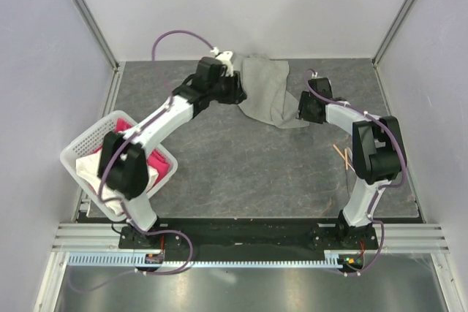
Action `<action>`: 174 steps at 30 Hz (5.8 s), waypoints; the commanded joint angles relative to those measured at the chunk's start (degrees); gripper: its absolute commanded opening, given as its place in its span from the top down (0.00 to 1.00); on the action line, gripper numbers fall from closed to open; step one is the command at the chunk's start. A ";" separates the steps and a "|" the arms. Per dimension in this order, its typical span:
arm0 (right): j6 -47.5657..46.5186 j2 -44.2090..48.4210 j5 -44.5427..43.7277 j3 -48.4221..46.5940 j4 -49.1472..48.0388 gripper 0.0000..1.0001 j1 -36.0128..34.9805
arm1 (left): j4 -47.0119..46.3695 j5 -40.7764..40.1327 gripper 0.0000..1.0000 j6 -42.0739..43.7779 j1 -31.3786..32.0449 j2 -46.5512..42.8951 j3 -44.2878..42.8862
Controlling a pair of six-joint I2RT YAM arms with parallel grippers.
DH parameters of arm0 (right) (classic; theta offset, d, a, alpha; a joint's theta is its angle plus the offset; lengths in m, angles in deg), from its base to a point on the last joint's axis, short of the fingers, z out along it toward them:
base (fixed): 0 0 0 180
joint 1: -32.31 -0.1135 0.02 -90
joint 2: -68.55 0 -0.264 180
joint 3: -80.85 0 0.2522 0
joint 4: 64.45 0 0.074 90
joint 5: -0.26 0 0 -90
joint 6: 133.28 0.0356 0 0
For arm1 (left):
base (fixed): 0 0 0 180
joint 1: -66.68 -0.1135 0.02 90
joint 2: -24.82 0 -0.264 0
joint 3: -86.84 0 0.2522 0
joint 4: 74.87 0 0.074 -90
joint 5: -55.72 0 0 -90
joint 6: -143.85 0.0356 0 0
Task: Fold the napkin, place the utensils inside, and roll it up
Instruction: Flatten the napkin out
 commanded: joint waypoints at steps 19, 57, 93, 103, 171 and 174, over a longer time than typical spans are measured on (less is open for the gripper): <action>-0.36 -6.24 -5.53 -5.29 4.43 0.54 -1.38 | -4.56 4.53 0.32 -5.69 4.45 51.00 -48.24; 0.34 0.78 -2.10 1.91 3.29 1.00 0.21 | -25.81 5.87 0.98 -13.42 6.64 28.30 -14.14; -1.24 21.62 -0.53 17.12 8.47 1.00 0.21 | -20.39 3.47 0.30 -2.53 11.66 16.87 -0.32; -2.12 20.83 -0.17 17.91 8.21 1.00 0.20 | -12.30 0.32 0.30 -4.99 9.55 33.17 -16.97; -2.65 20.92 3.87 17.56 8.56 1.00 0.12 | -13.09 -17.95 0.46 1.78 9.37 30.01 -13.36; -2.65 20.57 3.61 17.47 8.56 1.00 0.21 | -13.88 -18.40 0.46 1.52 9.37 28.51 -11.78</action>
